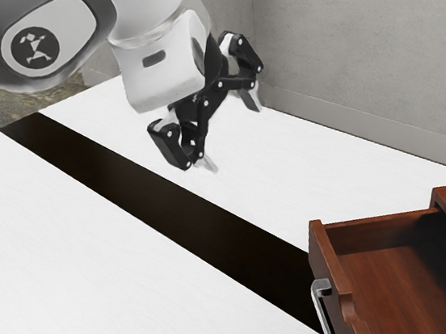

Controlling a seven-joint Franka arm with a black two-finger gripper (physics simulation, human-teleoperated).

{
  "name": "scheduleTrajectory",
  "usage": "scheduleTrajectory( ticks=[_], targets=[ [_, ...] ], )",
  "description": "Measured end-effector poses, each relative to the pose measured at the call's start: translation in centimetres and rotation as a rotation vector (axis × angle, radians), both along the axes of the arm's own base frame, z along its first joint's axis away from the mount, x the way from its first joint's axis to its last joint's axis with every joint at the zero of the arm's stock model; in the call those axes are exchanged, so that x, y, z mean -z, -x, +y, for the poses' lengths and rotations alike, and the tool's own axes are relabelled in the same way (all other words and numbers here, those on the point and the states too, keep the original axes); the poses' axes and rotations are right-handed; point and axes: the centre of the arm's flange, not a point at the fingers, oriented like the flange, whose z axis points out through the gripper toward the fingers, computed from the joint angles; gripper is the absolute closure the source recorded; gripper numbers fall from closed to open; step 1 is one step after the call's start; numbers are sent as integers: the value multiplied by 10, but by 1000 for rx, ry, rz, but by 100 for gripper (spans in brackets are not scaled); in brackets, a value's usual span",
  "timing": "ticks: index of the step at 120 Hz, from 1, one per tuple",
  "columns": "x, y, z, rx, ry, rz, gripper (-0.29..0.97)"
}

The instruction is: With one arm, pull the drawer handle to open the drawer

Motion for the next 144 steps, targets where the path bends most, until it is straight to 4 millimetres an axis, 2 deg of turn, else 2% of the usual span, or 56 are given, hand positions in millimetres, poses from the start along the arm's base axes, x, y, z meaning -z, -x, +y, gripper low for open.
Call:
scheduleTrajectory(
  ticks=[16, 33, 54, 77, 113, 128, 144],
  targets=[
    [-2, -8, 58, -202, 29, 52, 0],
    [3, -6, 82, -360, 58, 110, 0],
    [11, -3, 96, -545, 100, 164, 0],
    [6, 2, 127, -800, 183, 197, 0],
    [12, 11, 143, -1071, 274, 264, 0],
    [2, 14, 158, -1160, 315, 248, 0],
    [1, 14, 162, -1223, 335, 247, 0]
  ],
)
